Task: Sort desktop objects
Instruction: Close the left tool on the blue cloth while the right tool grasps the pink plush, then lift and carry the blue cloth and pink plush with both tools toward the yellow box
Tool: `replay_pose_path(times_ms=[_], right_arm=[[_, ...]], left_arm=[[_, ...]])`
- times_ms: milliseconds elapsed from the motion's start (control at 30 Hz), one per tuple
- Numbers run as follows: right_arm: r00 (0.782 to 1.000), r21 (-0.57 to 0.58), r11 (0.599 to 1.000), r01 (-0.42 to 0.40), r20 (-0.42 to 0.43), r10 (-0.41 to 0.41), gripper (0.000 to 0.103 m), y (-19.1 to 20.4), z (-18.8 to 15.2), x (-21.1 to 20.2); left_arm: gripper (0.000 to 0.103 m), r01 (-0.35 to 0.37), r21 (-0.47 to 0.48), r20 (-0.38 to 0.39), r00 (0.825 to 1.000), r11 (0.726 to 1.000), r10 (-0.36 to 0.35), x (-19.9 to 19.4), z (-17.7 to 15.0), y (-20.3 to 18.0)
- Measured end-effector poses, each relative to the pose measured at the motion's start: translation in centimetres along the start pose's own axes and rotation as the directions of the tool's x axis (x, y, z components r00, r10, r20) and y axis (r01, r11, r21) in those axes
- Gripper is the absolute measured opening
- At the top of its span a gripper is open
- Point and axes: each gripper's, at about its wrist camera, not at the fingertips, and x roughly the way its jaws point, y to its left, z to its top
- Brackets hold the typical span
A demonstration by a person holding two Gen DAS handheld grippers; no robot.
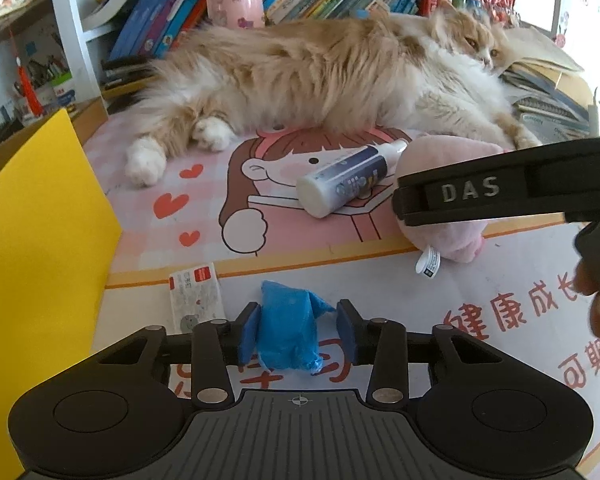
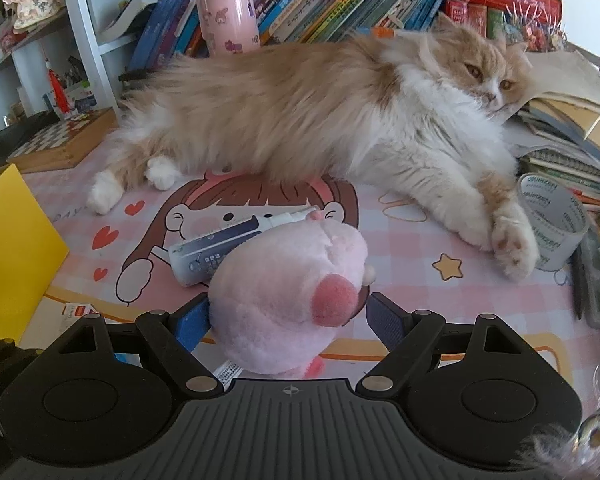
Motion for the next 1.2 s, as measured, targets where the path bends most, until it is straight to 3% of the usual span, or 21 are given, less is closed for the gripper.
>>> replay_pose_path(times_ms=[33,100,233,733,1200], right_arm=[[1.0,0.005,1.0,-0.003,-0.005,0.003,0.079,0.0,0.0,0.2],[1.0,0.02,1.0,-0.014,-0.023,0.014,0.066,0.0,-0.1,0.7],[0.999,0.018,1.0,-0.025,-0.02,0.026,0.062,0.0,-0.2,0.6],[0.998,0.054,0.998,-0.039,0.041,0.037,0.061,-0.7,-2.2,-5.6],[0.997,0.052,0.997,-0.058,0.045,0.055,0.061,0.1,-5.9,-10.2]], left_arm=[[0.035,0.005,-0.006,-0.004,1.0,1.0,-0.005,0.0,0.0,0.1],[0.031,0.017,-0.017,-0.014,1.0,1.0,-0.017,-0.2,0.0,0.3],[0.03,0.037,-0.057,0.013,0.999,0.998,-0.036,-1.7,0.0,0.9],[0.03,0.09,-0.17,0.15,0.987,0.981,-0.064,-9.1,0.0,3.2],[0.03,0.103,-0.23,0.183,0.981,0.968,-0.061,-13.3,-3.2,3.4]])
